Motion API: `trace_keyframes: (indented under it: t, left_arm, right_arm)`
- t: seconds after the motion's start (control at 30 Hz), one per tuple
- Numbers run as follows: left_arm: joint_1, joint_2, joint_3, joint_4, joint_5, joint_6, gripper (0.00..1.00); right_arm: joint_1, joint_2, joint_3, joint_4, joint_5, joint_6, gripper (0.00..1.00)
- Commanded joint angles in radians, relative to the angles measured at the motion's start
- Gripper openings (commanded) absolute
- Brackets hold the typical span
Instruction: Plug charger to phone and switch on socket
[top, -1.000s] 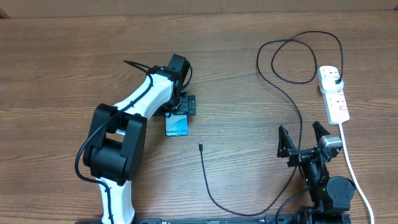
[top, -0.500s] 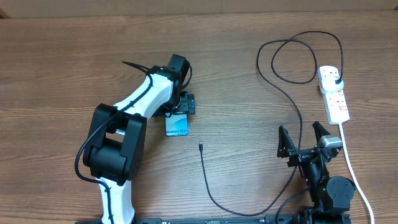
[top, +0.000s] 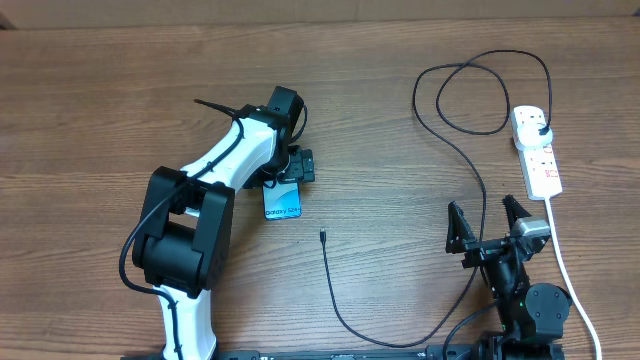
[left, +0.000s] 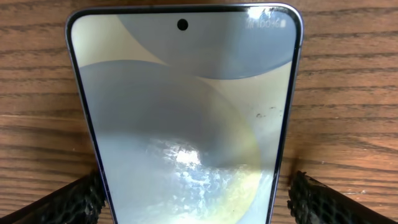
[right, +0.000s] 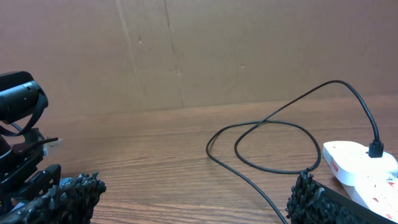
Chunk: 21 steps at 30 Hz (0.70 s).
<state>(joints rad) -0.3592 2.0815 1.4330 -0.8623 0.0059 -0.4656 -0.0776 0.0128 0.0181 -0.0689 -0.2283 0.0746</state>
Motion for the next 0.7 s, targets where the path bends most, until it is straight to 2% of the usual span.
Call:
trace_keyframes:
  t: [0.0,0.2,0.5,0.67]
  left_arm:
    - [-0.002,0.073,-0.058,-0.019,0.099,-0.021,0.95]
    - [-0.002,0.073,-0.058,-0.037,0.091,-0.018,0.90]
    - [-0.022,0.073,-0.058,-0.027,0.126,0.149,0.86]
    - [-0.049,0.073,-0.058,-0.026,0.118,0.179,0.86]
  right_arm:
    - [0.000,-0.008,-0.010,0.005,0.002,-0.001,1.00]
    - [0.000,-0.008,-0.010,0.005,0.002,-0.001,1.00]
    - [0.000,-0.008,-0.010,0.005,0.002,-0.001,1.00]
    - [0.000,-0.008,-0.010,0.005,0.002,-0.001,1.00]
